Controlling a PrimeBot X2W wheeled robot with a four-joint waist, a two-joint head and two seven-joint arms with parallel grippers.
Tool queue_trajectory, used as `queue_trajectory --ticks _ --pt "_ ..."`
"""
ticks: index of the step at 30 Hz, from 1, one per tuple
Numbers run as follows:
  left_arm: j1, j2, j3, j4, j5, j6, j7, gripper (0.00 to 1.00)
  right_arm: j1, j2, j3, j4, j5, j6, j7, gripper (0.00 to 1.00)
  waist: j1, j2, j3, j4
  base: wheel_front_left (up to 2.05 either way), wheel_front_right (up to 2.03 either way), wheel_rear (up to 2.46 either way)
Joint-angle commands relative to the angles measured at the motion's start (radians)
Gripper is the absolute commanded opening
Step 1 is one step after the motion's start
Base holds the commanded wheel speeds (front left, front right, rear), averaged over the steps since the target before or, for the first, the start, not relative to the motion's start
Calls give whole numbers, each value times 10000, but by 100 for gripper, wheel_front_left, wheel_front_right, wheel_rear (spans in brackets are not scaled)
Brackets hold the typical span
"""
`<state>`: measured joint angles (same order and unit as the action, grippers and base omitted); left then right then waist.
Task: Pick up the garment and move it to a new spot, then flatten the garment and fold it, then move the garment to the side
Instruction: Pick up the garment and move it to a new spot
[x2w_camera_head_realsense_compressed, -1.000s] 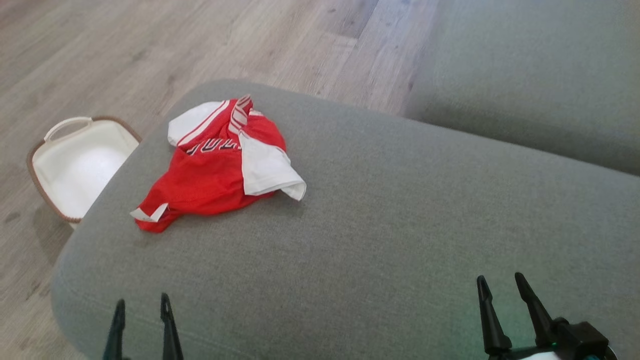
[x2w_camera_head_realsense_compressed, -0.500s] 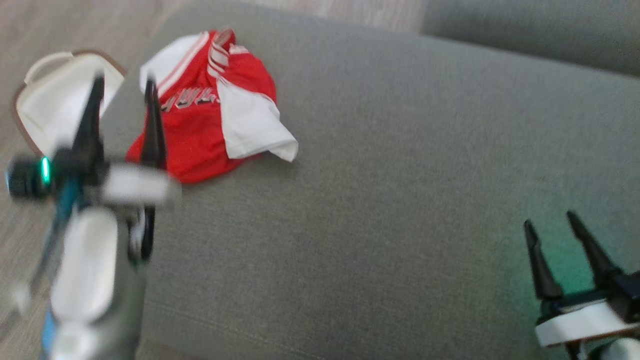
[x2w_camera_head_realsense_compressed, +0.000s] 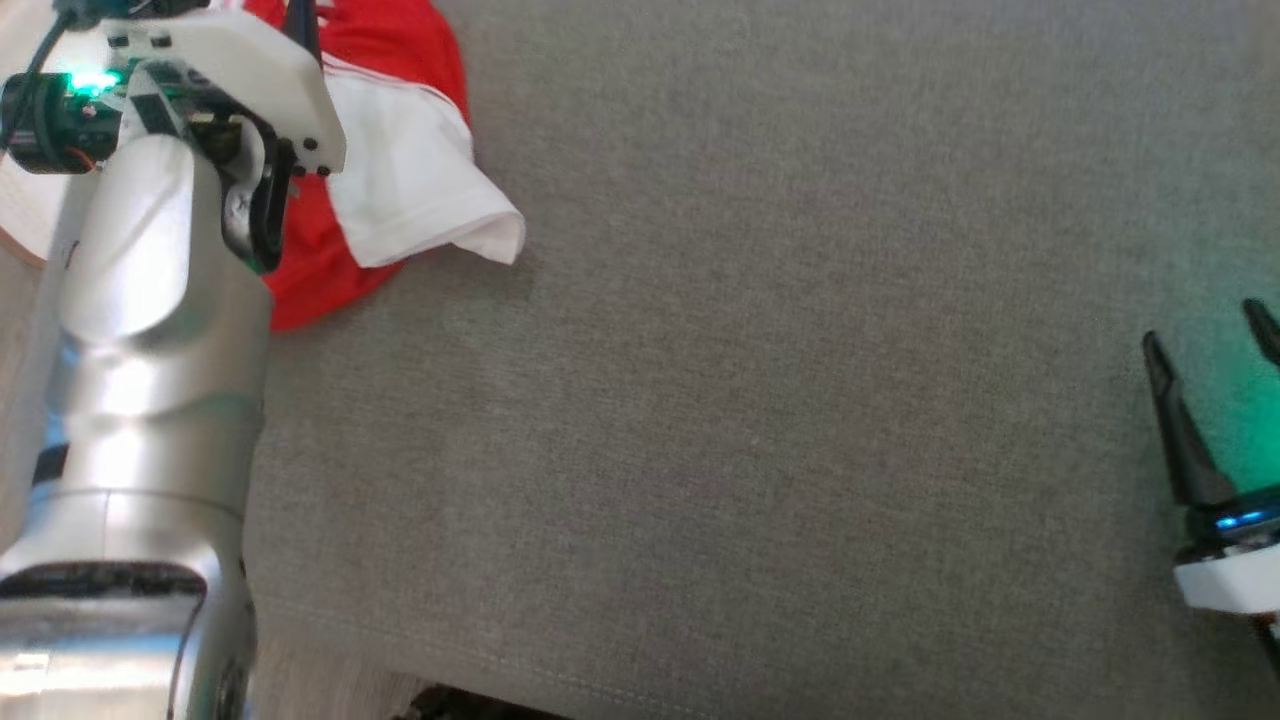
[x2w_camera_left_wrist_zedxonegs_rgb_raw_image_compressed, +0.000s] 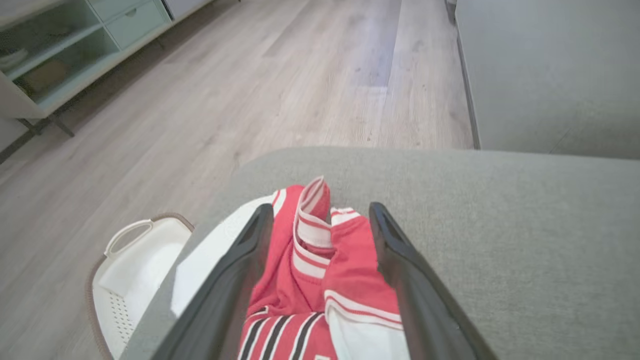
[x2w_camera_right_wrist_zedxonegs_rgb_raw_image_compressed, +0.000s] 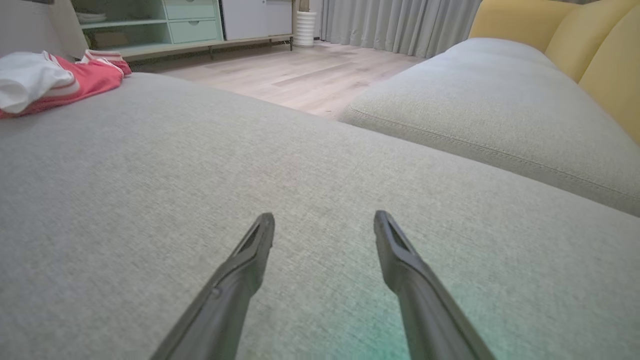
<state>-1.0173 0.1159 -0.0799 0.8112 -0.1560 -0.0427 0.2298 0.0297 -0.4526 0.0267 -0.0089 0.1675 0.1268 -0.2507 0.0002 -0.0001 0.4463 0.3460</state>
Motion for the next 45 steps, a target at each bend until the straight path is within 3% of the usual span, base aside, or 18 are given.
queue_trajectory --ticks 1,13,14,15,21,26,34,40,45 --pt "-565 447 221 205 -41 96 102 100 21 -435 62 -431 46 39 -111 100 -2 1 596 -157 0 0 0" --pt "-1102 251 292 2629 -284 477 -533 100 -208 -702 -184 -856 32 39 -111 100 -2 1 1543 -299 0 0 0" --pt "-1172 268 281 2701 -275 504 -757 78 -231 -691 -189 -838 28 39 -111 100 -2 1 1542 -308 0 0 0" --pt "-1258 294 284 2728 -270 542 -1061 0 -252 -675 -179 -801 23 39 -111 100 -2 1 1505 -316 0 0 0" --pt "-1895 676 -59 2760 104 566 -2706 0 -546 -329 221 -473 17 39 -111 100 -2 1 636 -605 0 0 0" --pt "-2375 1007 -544 2792 479 190 -3257 0 -832 436 761 -49 60 39 -111 100 -2 1 -724 -1219 0 0 0" --pt "-3072 1295 -1419 2218 840 -652 -3346 0 -751 1864 1207 589 62 39 -111 100 -2 1 -2914 -2678 0 0 0" --pt "-3268 1275 -2079 1362 679 -855 -3230 0 -320 2577 1236 812 -18 39 -111 100 -2 1 -4213 -3886 0 0 0" --pt "-3355 1208 -2685 424 69 -875 -3073 0 -78 2862 1164 794 -82 39 -111 100 -2 1 -4629 -4746 0 0 0"
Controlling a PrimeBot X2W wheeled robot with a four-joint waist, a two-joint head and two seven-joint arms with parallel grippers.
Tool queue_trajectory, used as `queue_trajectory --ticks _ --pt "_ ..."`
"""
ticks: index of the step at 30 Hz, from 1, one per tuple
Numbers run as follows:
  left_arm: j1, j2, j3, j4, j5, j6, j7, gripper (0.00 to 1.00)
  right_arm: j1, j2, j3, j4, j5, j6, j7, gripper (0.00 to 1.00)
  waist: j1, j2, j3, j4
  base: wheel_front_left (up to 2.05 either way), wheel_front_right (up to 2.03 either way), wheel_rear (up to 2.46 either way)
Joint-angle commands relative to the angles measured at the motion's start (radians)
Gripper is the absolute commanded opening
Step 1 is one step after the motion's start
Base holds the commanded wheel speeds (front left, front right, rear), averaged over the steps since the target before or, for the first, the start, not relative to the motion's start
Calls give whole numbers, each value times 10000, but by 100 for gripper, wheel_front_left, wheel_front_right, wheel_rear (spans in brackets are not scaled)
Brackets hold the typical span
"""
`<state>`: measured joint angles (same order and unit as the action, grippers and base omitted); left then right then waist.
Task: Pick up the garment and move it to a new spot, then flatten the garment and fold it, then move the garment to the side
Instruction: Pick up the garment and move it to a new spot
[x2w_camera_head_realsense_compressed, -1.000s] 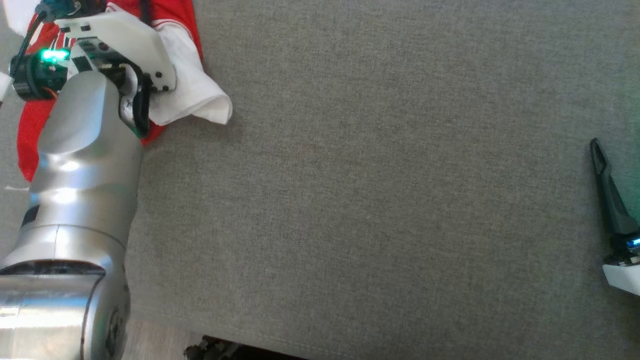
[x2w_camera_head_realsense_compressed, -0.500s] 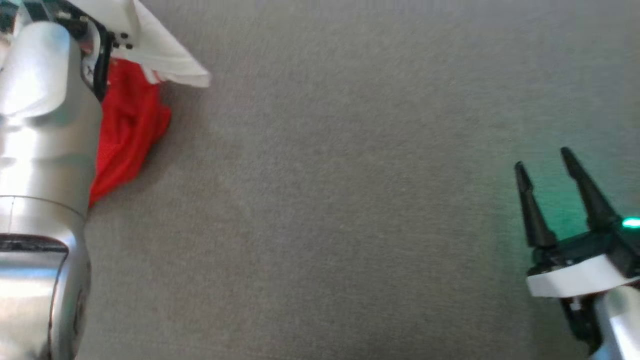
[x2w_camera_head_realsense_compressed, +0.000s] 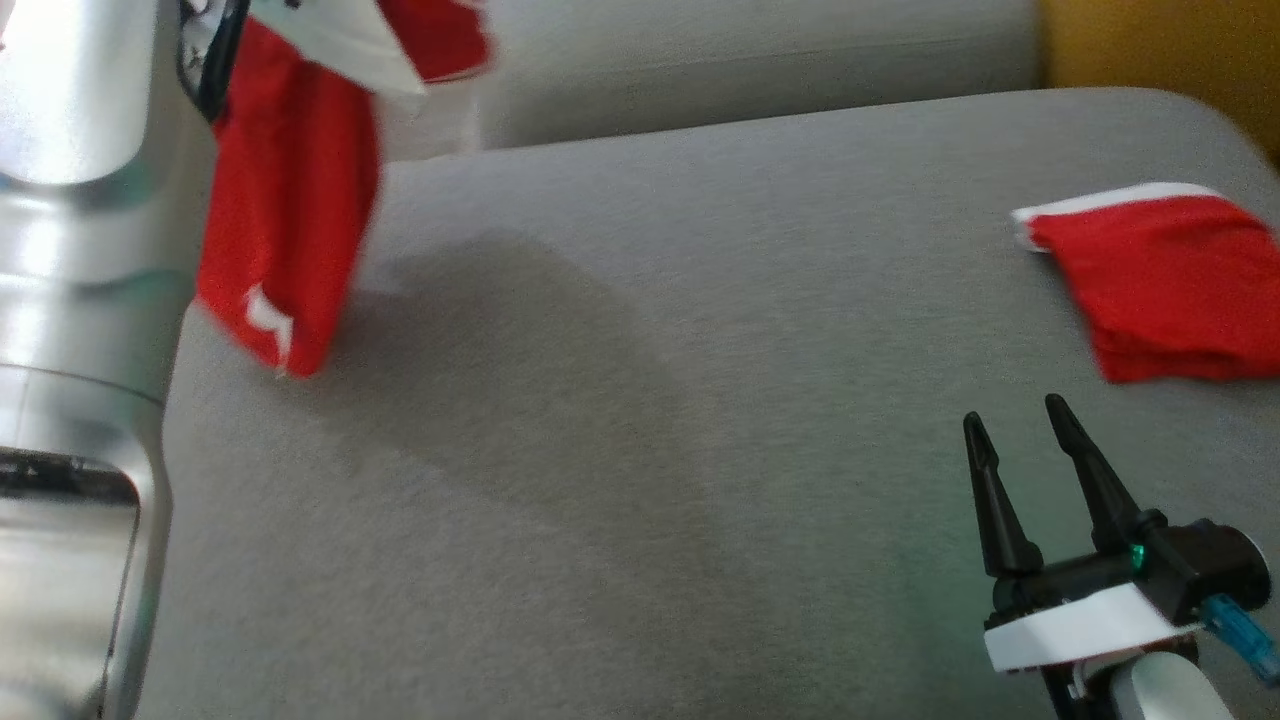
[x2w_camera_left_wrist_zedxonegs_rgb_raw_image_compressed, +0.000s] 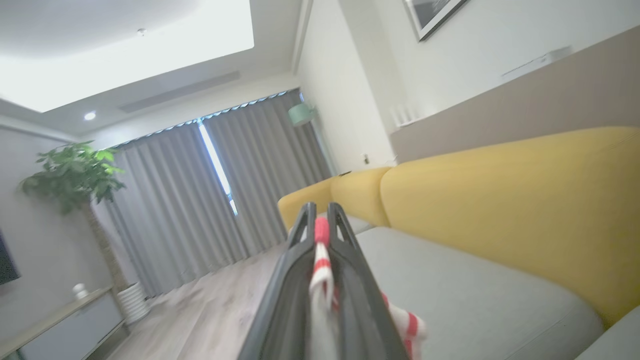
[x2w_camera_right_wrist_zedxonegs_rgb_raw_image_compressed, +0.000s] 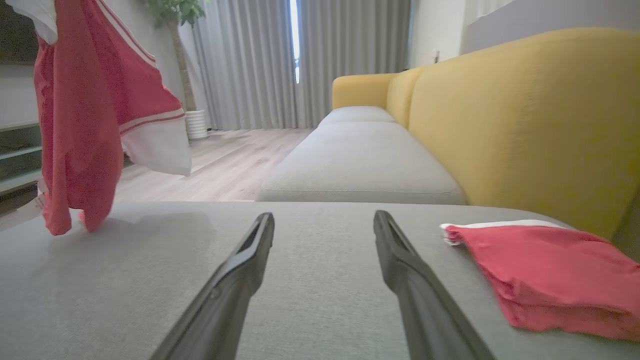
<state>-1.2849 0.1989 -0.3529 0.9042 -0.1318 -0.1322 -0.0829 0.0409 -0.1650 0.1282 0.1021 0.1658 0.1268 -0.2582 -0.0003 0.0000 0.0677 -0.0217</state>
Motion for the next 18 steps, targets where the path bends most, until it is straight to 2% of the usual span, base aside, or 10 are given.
queue_trajectory --ticks 1,6,11,18 --pt "-687 369 -83 -707 -329 20 79 0 -167 25 132 -333 -81 39 -36 100 3 0 -860 -1200 0 0 0" --pt "-449 232 -626 -1493 -1242 18 313 0 -124 136 80 -392 -96 39 -36 100 3 0 -778 -1656 0 0 0" --pt "697 74 -1475 -2064 -2020 17 618 0 -156 236 -5 -480 -100 39 -36 100 3 0 -509 -1791 0 0 0" --pt "3865 -24 -2122 -2418 -2736 108 161 0 -269 484 -17 -480 -58 39 -36 100 3 0 8 -1712 0 0 0"
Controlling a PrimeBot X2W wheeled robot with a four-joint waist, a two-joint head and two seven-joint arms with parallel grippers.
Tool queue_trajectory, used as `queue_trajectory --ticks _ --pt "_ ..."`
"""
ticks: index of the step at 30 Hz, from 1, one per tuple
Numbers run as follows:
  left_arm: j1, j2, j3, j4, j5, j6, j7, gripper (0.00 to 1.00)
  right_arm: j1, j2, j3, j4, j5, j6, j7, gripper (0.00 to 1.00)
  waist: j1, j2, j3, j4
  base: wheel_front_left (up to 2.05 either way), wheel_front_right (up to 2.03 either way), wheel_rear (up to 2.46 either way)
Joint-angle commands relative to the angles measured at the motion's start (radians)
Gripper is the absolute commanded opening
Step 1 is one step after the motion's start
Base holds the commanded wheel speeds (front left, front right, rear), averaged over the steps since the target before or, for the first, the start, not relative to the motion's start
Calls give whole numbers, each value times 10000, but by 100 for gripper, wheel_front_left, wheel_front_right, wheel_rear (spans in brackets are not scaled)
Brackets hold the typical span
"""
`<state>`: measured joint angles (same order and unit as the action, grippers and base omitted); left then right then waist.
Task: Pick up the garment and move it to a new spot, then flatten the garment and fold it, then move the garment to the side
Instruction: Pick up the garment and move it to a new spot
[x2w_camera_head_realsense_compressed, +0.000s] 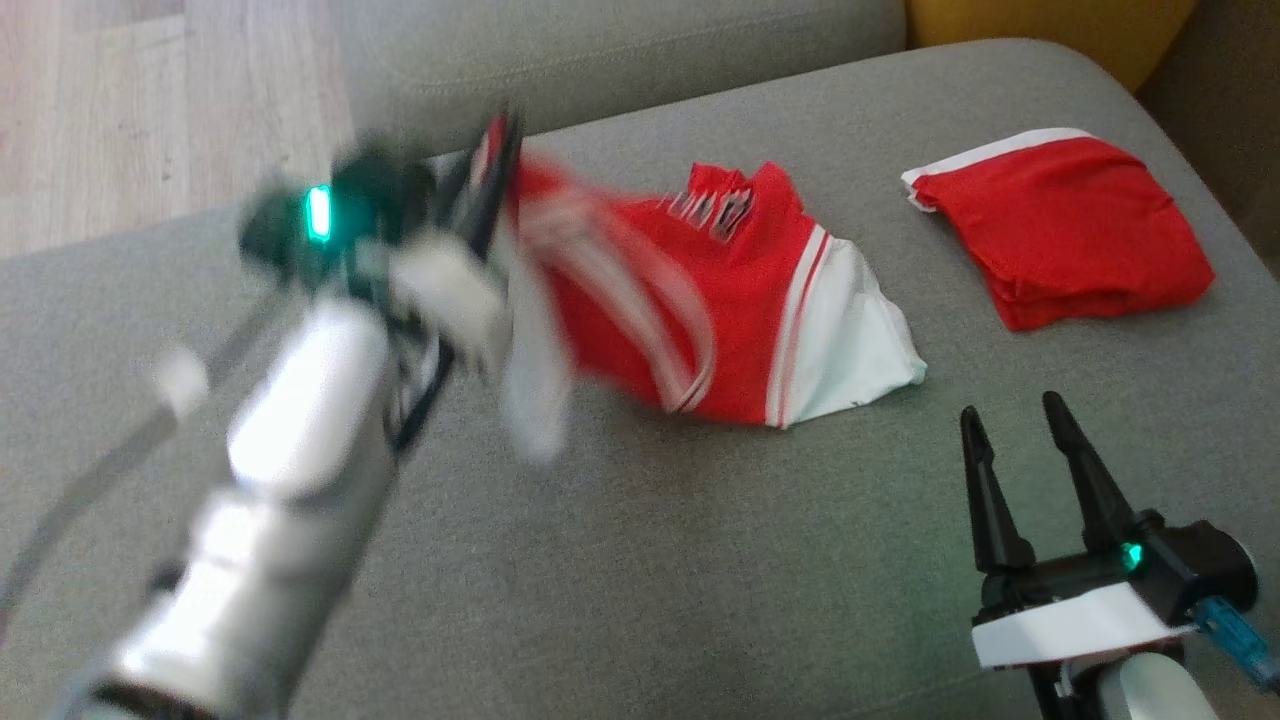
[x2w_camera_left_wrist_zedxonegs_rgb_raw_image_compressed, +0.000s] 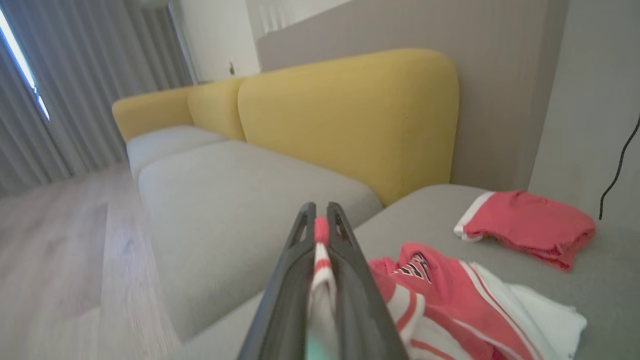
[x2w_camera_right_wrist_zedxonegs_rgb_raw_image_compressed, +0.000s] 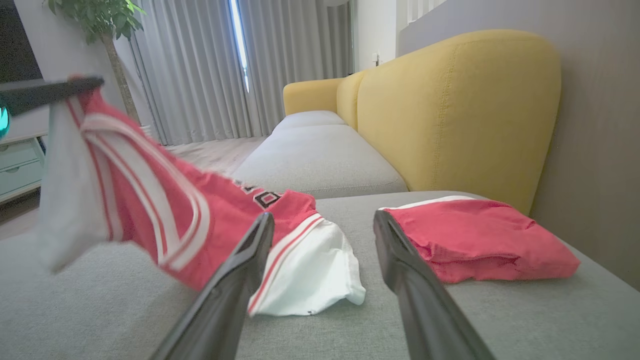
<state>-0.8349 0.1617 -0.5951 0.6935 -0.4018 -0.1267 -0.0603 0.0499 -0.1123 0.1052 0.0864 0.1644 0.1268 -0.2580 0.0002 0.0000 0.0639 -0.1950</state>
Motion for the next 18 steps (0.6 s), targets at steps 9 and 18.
queue_trajectory --ticks 9,18 --pt "3221 190 614 -216 -261 1477 -1911 100 -127 38 181 -81 -30 39 -38 100 -2 0 -63 211 0 0 0" --pt "7055 -290 2350 -4471 1079 2352 -2011 100 627 184 -381 269 -79 39 -38 100 -2 0 -1025 1158 0 0 0"
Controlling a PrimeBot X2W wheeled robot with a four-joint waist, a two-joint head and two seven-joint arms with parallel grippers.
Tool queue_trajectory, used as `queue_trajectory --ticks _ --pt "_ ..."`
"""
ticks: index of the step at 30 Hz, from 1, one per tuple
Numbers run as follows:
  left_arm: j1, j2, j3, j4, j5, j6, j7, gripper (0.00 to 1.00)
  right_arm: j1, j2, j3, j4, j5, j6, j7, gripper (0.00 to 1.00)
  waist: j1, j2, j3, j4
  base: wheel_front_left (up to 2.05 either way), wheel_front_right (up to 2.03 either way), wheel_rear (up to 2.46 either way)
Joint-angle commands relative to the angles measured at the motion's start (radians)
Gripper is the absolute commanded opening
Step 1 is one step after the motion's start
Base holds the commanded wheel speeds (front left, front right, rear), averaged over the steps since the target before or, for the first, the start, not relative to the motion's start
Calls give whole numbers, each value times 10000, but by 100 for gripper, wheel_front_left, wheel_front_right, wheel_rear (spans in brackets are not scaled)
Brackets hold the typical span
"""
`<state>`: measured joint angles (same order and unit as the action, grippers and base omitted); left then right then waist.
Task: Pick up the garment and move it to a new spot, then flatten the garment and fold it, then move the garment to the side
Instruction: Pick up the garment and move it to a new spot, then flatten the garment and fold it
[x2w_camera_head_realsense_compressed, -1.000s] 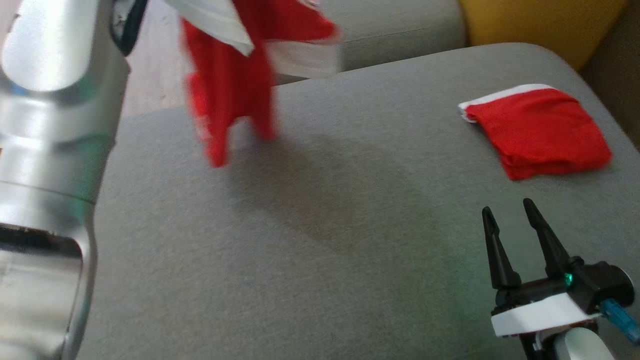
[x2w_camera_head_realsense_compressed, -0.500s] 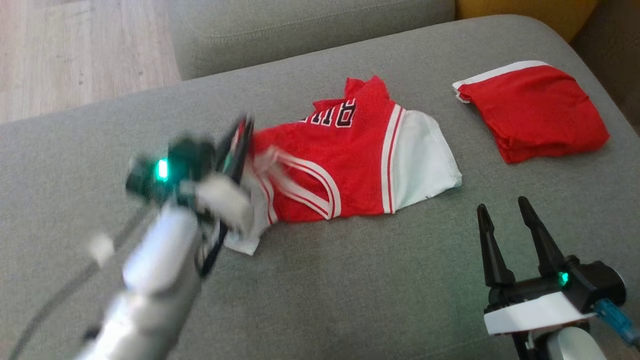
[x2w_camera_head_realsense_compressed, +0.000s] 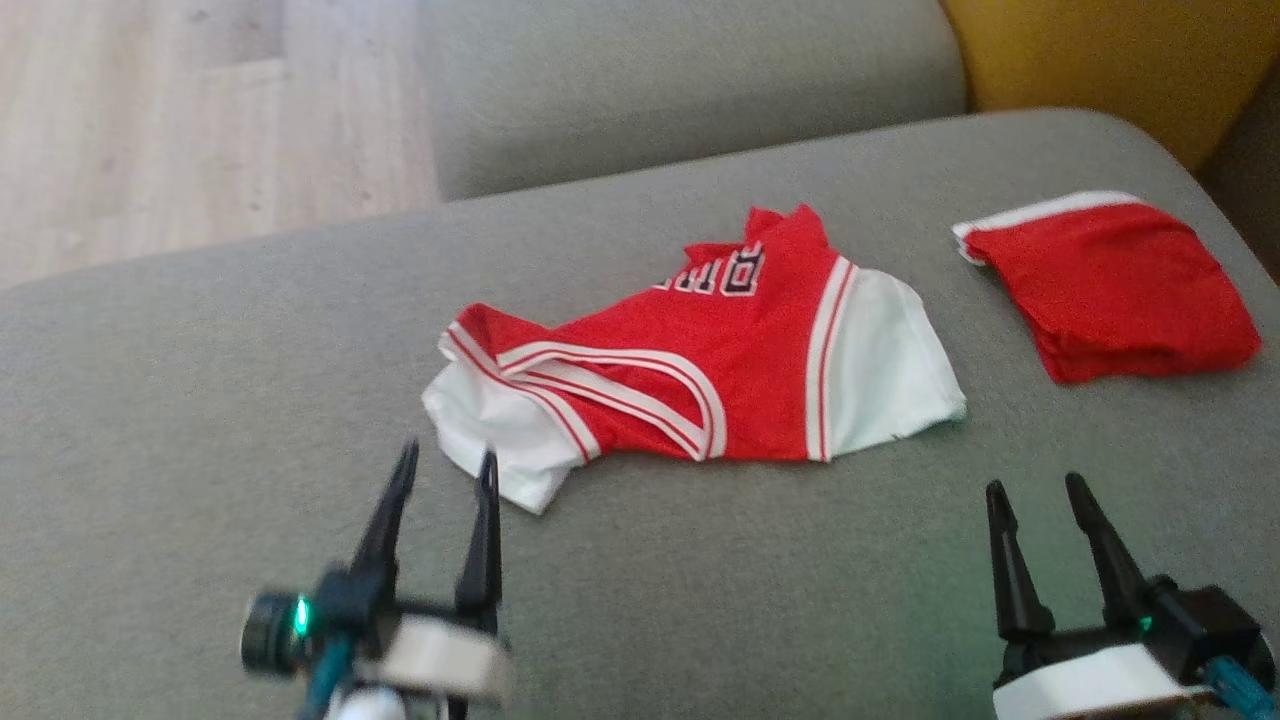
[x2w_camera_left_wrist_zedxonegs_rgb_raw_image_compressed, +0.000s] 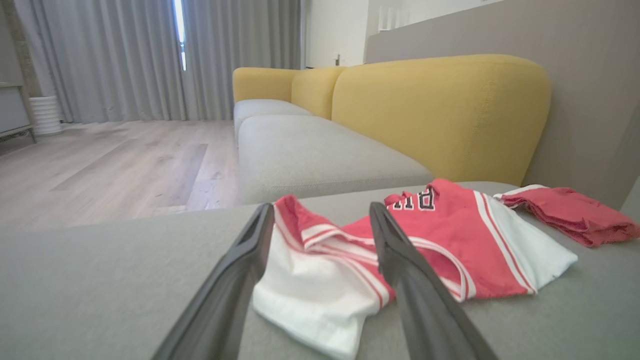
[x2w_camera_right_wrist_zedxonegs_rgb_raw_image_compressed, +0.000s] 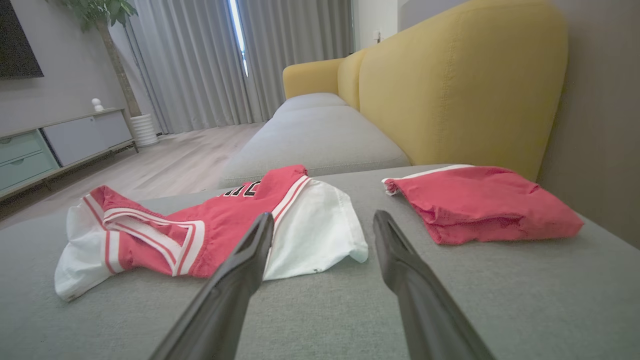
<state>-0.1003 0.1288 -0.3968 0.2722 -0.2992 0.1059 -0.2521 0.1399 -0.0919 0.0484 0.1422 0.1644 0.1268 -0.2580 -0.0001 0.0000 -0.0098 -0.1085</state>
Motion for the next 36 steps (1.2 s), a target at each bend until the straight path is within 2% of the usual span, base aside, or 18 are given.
queue_trajectory --ticks 1,6,13,25,36 --pt "450 -71 557 -952 516 91 -95 100 -135 33 163 -214 -104 39 -38 100 1 0 -489 488 0 0 0" --pt "1995 -321 1057 -2408 1399 360 -95 100 104 111 226 -43 -268 39 -38 100 1 0 -909 810 0 0 0" --pt "3256 -447 1491 -2886 1984 431 -96 100 405 190 214 -68 -497 39 -38 100 1 0 -1245 1093 0 0 0" --pt "3719 -610 2004 -3047 2128 278 -97 100 679 284 167 -131 -555 39 -38 100 1 0 -1415 1284 0 0 0" --pt "3728 -731 2005 -3011 2182 161 -97 100 665 322 168 -168 -512 39 -38 100 1 0 -1364 1270 0 0 0"
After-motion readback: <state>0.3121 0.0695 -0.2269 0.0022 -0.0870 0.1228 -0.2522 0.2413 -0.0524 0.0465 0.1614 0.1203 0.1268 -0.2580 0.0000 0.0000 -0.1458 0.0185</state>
